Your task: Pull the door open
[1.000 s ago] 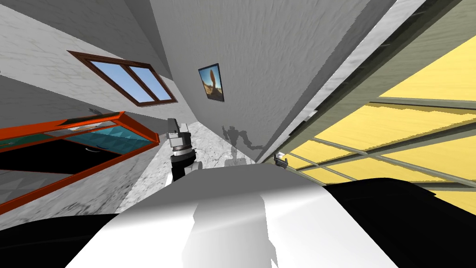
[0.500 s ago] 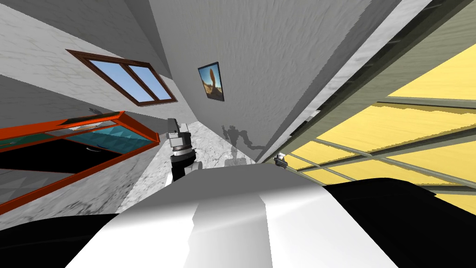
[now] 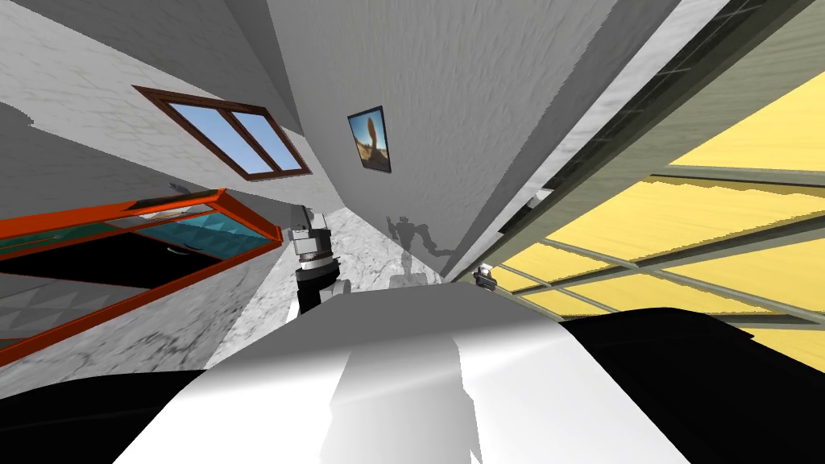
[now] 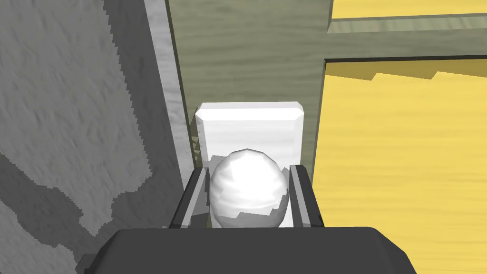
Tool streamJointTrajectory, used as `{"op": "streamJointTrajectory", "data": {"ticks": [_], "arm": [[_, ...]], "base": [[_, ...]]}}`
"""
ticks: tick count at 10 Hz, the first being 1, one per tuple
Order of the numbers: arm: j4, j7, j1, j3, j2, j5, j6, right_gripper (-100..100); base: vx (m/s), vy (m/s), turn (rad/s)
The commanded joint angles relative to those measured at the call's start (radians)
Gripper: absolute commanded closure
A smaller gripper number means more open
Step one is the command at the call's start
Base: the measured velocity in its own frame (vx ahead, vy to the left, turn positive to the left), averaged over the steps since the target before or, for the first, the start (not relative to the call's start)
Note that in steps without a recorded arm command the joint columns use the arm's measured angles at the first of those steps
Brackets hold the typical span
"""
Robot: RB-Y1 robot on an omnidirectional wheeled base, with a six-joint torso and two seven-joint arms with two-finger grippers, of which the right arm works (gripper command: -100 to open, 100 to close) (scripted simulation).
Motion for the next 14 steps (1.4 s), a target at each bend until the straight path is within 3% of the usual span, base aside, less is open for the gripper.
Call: {"op": "streamJointTrajectory", "data": {"ticks": [1, 5, 7, 14], "arm": [[-0.003, -0.014, 0.008, 0.018, -0.007, 0.011, -0.005, 100], [-0.031, -0.048, 0.028, 0.074, -0.03, 0.046, -0.017, 100], [-0.038, -0.047, 0.033, 0.076, -0.032, 0.047, -0.013, 100], [-0.076, -0.094, 0.072, 0.181, -0.068, 0.118, -0.063, 100]], "base": [[-0.223, 0.029, 0.057], [-0.223, 0.043, 0.053], [-0.154, 0.037, 0.024], [-0.22, -0.002, 0.058]]}}
